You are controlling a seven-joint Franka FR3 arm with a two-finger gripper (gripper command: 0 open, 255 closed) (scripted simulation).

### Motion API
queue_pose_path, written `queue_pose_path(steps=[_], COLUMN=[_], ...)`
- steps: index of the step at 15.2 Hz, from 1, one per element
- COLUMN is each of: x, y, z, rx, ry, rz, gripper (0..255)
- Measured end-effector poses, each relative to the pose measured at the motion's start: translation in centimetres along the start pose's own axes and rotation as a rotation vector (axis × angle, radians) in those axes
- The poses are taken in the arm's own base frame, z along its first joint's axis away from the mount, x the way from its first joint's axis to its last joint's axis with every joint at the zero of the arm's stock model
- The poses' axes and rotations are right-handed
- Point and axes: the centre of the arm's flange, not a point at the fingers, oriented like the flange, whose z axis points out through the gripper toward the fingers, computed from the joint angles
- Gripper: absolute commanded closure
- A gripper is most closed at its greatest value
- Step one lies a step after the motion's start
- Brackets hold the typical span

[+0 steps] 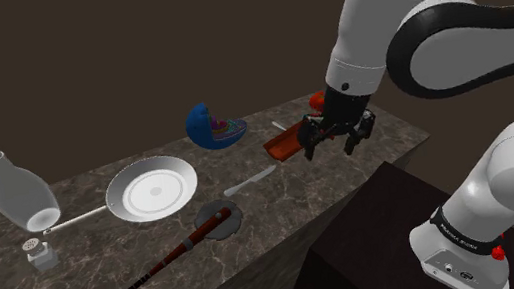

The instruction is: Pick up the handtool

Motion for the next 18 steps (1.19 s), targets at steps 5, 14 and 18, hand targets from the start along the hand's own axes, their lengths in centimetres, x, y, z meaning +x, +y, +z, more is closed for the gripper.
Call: queue_pose_path(steps=[5, 14, 18], x=[-1.8, -3.2, -3.3], y=[-5.6, -15.8, -20.3], z=[3.7, 10.4, 13.0], rx=[-0.019, -0.054, -0.059], ry=[0.004, 0.004, 0.006], rz=[0.139, 0.386, 0.501], gripper=[0, 0, 0])
